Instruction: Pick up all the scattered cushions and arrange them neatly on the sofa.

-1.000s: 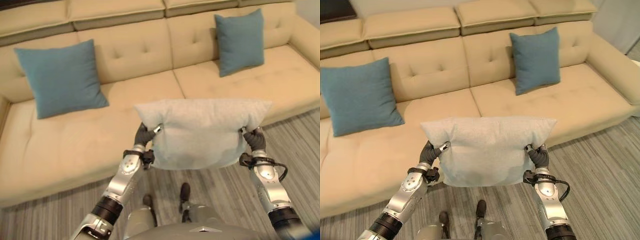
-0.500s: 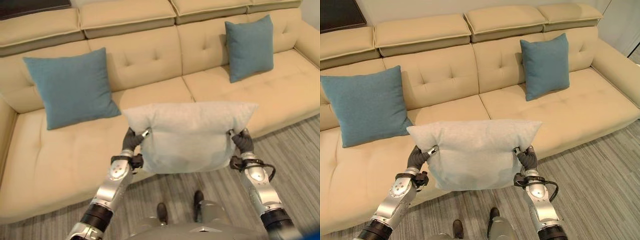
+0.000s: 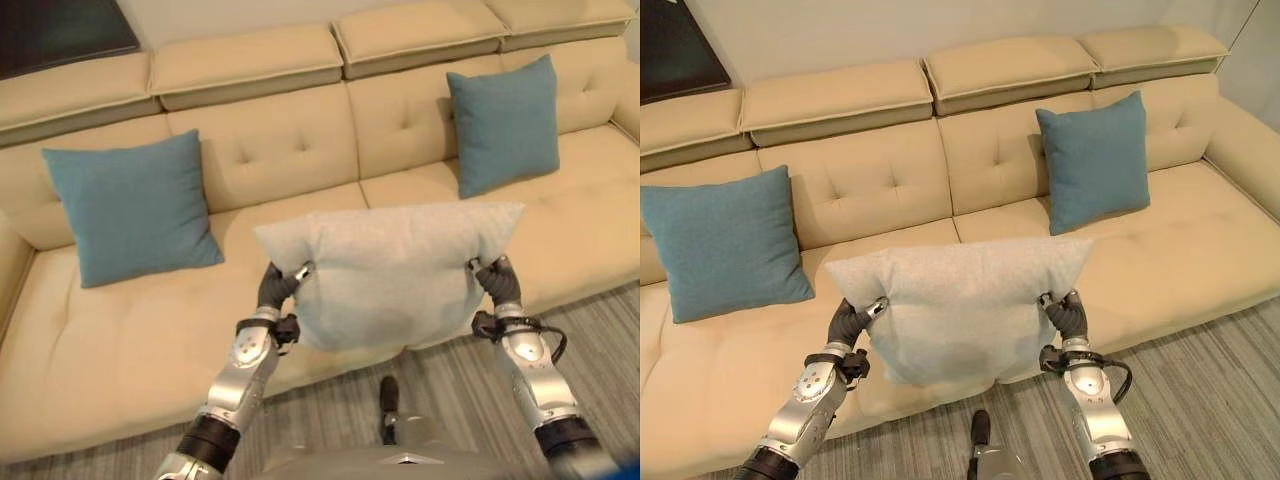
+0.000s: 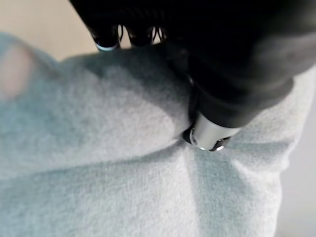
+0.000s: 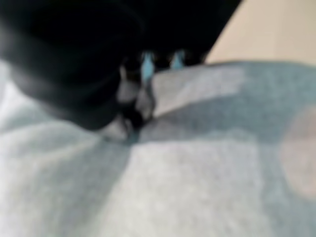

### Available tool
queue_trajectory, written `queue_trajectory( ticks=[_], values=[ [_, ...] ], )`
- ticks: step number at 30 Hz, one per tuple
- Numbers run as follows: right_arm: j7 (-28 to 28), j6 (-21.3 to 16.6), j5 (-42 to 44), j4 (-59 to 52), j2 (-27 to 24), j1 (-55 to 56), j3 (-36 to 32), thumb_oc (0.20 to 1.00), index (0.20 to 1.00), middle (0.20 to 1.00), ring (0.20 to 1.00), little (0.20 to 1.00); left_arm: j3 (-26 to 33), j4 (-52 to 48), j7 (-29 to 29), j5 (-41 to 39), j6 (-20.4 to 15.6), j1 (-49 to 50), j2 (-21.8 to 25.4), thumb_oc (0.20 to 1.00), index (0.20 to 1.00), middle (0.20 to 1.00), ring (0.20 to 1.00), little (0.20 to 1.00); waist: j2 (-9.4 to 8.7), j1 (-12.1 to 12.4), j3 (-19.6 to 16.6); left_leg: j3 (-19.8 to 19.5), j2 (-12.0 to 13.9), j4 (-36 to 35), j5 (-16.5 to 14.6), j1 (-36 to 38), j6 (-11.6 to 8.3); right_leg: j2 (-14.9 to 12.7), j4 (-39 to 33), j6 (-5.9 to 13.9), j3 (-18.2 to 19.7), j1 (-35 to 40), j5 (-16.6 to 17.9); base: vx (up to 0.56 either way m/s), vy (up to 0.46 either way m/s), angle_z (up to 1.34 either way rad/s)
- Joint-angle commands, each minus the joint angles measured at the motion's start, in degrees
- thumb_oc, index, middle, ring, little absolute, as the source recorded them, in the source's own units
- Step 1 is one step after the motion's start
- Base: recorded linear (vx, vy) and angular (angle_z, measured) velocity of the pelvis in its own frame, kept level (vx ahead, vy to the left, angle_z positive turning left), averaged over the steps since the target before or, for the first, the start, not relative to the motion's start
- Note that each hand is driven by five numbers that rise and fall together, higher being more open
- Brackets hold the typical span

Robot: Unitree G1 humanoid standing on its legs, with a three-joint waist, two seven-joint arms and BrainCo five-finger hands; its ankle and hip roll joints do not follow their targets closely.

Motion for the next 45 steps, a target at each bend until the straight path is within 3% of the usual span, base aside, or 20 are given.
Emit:
queue_trajectory(
  ticks=[1, 4, 5, 8, 12, 14, 17, 18, 22, 24, 25, 28, 39, 45],
  values=[
    [1.7, -5.7, 1.7, -6.7, 0.5, -1.8, 0.8, 0.200, 0.200, 0.200, 0.200, 0.200, -1.6, -6.6, -2.5, -1.9, -4.2, -4.6, 0.1, 0.200, 0.200, 0.200, 0.200, 0.200, -2.46, -0.8, -1.0, 3.3, -4.1, -6.4, -3.8, -4.2, 2.67, -2.5, 0.7, 6.84, 1.7, 6.0, -5.8, 0.12, -0.038, 0.22],
    [1.2, -5.6, 1.8, -6.5, 0.4, -1.8, 0.4, 0.200, 0.200, 0.200, 0.200, 0.200, -1.8, -6.6, -2.5, -1.5, -4.1, -5.2, 0.2, 0.200, 0.200, 0.200, 0.200, 0.200, -2.60, -0.5, -0.7, 4.9, -4.0, -9.2, -1.8, -6.8, 2.76, -2.3, 0.5, 6.85, 1.3, 6.6, -6.5, 0.09, 0.011, 0.20],
    [0.6, -5.7, 1.9, -6.4, 0.7, -1.9, 0.2, 0.200, 0.200, 0.200, 0.200, 0.200, -1.8, -6.6, -1.9, -0.9, -4.1, -5.5, 0.3, 0.200, 0.200, 0.200, 0.200, 0.200, -2.42, -0.3, -0.6, 6.2, -3.1, -10.8, 0.5, -8.5, 2.32, -1.9, 0.7, 6.79, 0.8, 7.4, -7.3, 0.17, 0.085, 0.08],
    [0.9, -5.7, 2.1, -6.7, 1.5, -1.6, 0.0, 0.200, 0.200, 0.200, 0.200, 0.200, -1.5, -6.9, -2.0, -0.5, -4.1, -5.2, 0.5, 0.200, 0.200, 0.200, 0.200, 0.200, -1.60, -0.3, -1.2, 7.1, -3.3, -16.0, 0.2, -5.1, 2.55, -1.4, 2.9, 7.43, 0.8, 7.5, -8.7, 0.14, 0.106, -0.01],
    [1.0, -5.3, 1.5, -6.7, 2.3, -1.8, -0.2, 0.200, 0.200, 0.200, 0.200, 0.200, -1.2, -7.8, -1.9, 0.1, -4.2, -5.0, 1.1, 0.200, 0.200, 0.200, 0.200, 0.200, -1.21, 0.1, -2.0, 6.6, -5.3, -18.6, -0.6, -2.6, 3.91, -3.2, 6.2, 8.72, 1.2, 7.0, -9.0, 0.13, 0.163, -0.16],
    [1.2, -5.0, 0.7, -6.5, 3.0, -2.6, 0.1, 0.200, 0.200, 0.200, 0.200, 0.200, -0.4, -8.3, -1.7, 0.1, -4.2, -4.7, 1.8, 0.200, 0.200, 0.200, 0.200, 0.200, -0.81, 0.5, -1.9, 7.3, -6.2, -20.3, -1.5, -0.1, 5.44, -5.1, 12.1, 10.71, 1.5, 4.4, -7.2, 0.09, 0.184, -0.21],
    [1.3, -4.9, 0.7, -6.4, 3.3, -2.9, 0.3, 0.200, 0.200, 0.200, 0.200, 0.200, -0.2, -8.4, -1.7, 0.0, -4.3, -4.6, 2.2, 0.200, 0.200, 0.200, 0.200, 0.200, -0.76, 0.5, -1.5, 7.7, -6.2, -20.6, -1.6, 0.3, 5.88, -5.8, 15.4, 11.53, 1.9, 2.6, -6.0, 0.02, 0.099, -0.25],
    [1.5, -5.0, 0.8, -6.2, 4.2, -3.0, 0.2, 0.200, 0.200, 0.200, 0.200, 0.200, 0.3, -8.3, -1.7, 0.7, -4.4, -4.4, 2.8, 0.200, 0.200, 0.200, 0.200, 0.200, -0.39, 0.0, -1.0, 6.9, -6.6, -21.3, -2.0, 1.5, 6.55, -5.4, 17.7, 11.90, 4.9, 0.0, -5.5, 0.09, 0.066, 0.01],
    [1.5, -5.0, 0.8, -5.9, 4.2, -3.3, -0.1, 0.200, 0.200, 0.200, 0.200, 0.200, 0.7, -8.1, -2.0, 0.6, -4.5, -3.9, 2.8, 0.200, 0.200, 0.200, 0.200, 0.200, 0.13, -0.3, -1.1, 6.1, -6.9, -23.2, -1.8, 2.9, 6.26, -5.4, 12.3, 11.45, 6.1, -0.9, -5.5, 0.09, 0.000, 0.19],
    [1.2, -5.1, 0.5, -5.8, 4.0, -3.1, -0.5, 0.200, 0.200, 0.200, 0.200, 0.200, 0.6, -7.8, -2.1, 0.6, -4.9, -4.5, 2.5, 0.200, 0.200, 0.200, 0.200, 0.200, -0.28, -1.3, -1.0, 4.4, -8.0, -23.1, -2.2, 3.4, 6.06, -4.9, 6.6, 11.83, 9.8, -0.9, -4.2, 0.09, -0.053, 0.19],
    [1.1, -5.1, 0.1, -5.5, 4.0, -3.1, -0.4, 0.200, 0.200, 0.200, 0.200, 0.200, 0.6, -7.7, -2.2, 0.9, -5.1, -4.4, 2.4, 0.200, 0.200, 0.200, 0.200, 0.200, -0.44, -1.2, -1.1, 4.4, -8.2, -23.1, -2.4, 3.6, 5.99, -5.1, 5.6, 11.71, 9.9, -0.3, -3.9, 0.08, -0.074, 0.45],
    [0.8, -5.2, -0.3, -5.1, 3.5, -3.5, -0.5, 0.200, 0.200, 0.200, 0.200, 0.200, 0.9, -8.0, -2.1, 1.0, -5.0, -4.1, 2.3, 0.200, 0.200, 0.200, 0.200, 0.200, -0.68, -0.7, -1.8, 4.3, -8.2, -23.2, -2.4, 3.8, 5.76, -5.1, 4.4, 11.80, 9.3, 1.2, -3.3, 0.04, -0.067, 0.40],
    [1.1, -4.4, -1.5, -6.2, 1.5, -2.6, -1.7, 0.200, 0.200, 0.200, 0.200, 0.200, 2.0, -8.9, -1.9, 1.0, -4.6, -2.7, 2.0, 0.200, 0.200, 0.200, 0.200, 0.200, -0.15, -0.1, -4.3, 2.3, -7.1, -25.4, -2.2, 6.8, 4.29, -4.2, 2.1, 10.03, 5.8, 6.7, -5.8, 0.09, -0.071, 0.15],
    [-1.3, -4.6, -3.8, -6.4, -1.2, -7.9, -1.3, 0.200, 0.200, 0.200, 0.200, 0.200, 1.7, -8.5, 0.8, 1.8, -5.7, -8.5, 2.5, 0.200, 0.200, 0.200, 0.200, 0.200, 0.05, 0.0, -2.0, 1.7, -6.7, -24.4, -2.5, 3.5, 3.84, -4.5, 2.9, 9.63, 4.3, 3.9, -6.3, 0.01, -0.040, 0.13]
  ],
)
